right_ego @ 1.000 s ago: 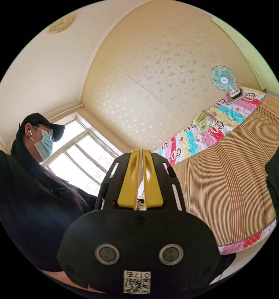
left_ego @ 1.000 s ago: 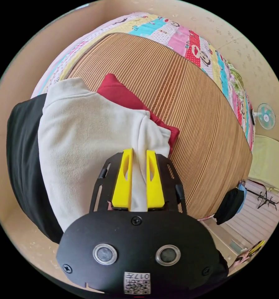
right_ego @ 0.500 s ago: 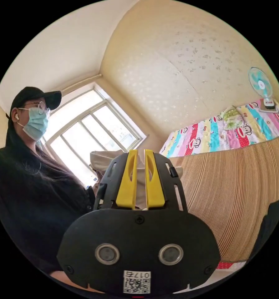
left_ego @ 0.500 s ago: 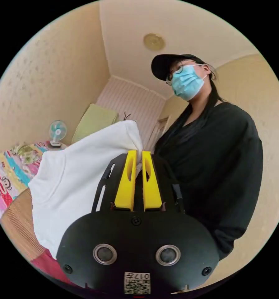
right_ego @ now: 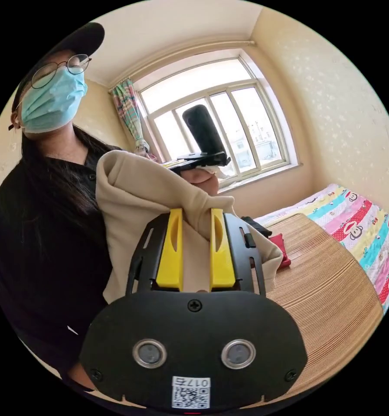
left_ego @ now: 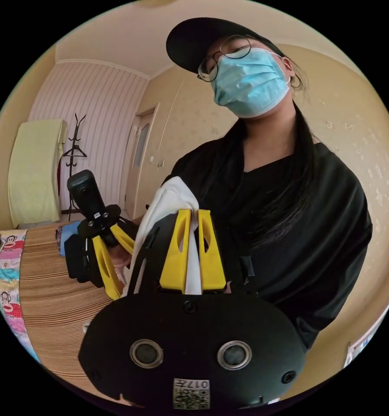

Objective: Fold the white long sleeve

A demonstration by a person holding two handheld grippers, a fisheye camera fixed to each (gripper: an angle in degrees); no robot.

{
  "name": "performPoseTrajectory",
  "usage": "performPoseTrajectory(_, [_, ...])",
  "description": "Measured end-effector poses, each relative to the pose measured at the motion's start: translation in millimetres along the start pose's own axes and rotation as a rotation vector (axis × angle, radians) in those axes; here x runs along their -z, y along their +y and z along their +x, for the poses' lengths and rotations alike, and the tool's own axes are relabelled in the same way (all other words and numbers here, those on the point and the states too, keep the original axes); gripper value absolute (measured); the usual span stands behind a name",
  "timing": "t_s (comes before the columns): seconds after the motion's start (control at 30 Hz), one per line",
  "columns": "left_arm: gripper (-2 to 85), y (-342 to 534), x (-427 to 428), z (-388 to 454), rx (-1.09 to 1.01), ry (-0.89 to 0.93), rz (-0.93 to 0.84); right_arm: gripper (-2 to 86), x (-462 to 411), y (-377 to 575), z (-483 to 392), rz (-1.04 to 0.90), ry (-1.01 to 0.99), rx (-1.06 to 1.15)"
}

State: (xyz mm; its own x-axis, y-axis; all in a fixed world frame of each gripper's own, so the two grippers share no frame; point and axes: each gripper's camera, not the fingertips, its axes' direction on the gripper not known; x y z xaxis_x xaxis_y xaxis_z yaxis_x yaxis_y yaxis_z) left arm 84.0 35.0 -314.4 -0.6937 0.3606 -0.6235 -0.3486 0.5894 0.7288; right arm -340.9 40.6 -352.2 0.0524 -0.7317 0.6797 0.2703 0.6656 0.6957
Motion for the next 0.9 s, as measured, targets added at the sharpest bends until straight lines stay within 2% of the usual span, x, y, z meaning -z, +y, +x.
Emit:
performPoseTrajectory(0.07, [3.9,10,-1,-6,0.112,-0.096,0.038,4.4,26,17,10,0.181,0.171,-0.152])
performPoseTrajectory(0.2, [4.1,56,1,-25,0.462,-0.311,0.184,3.6,55,25,7,0.281,0.410,-0.245])
performPoseTrajectory(0.27, [4.1,92,1,-37,0.569,-0.285,0.321,3.2,59,16,-9,0.281,0.589,-0.197])
performPoseTrajectory(0.3, [6.9,116,0,-48,0.640,-0.233,0.421,3.1,56,13,-12,0.257,0.638,-0.187])
performPoseTrajectory(0.33, [8.3,128,-1,-52,0.668,-0.213,0.469,3.0,49,8,-20,0.219,0.775,-0.170])
performPoseTrajectory(0.4, [14.4,157,-16,-62,0.758,-0.258,0.565,2.8,36,2,-33,0.192,0.873,-0.109])
performPoseTrajectory(0.5, [17.0,146,-53,-76,0.807,-0.406,0.445,2.6,11,-10,-47,0.164,0.896,-0.022])
performPoseTrajectory(0.6, [18.2,111,-96,-93,0.732,-0.442,0.362,2.5,-18,-25,-54,0.125,0.957,0.039])
performPoseTrajectory(0.73, [17.2,83,-130,-101,0.702,-0.544,0.394,2.3,-28,-40,-46,0.138,0.945,0.005])
performPoseTrajectory(0.9, [15.9,70,-173,-101,0.739,-0.882,0.309,2.2,-34,-48,-41,0.117,1.006,-0.018])
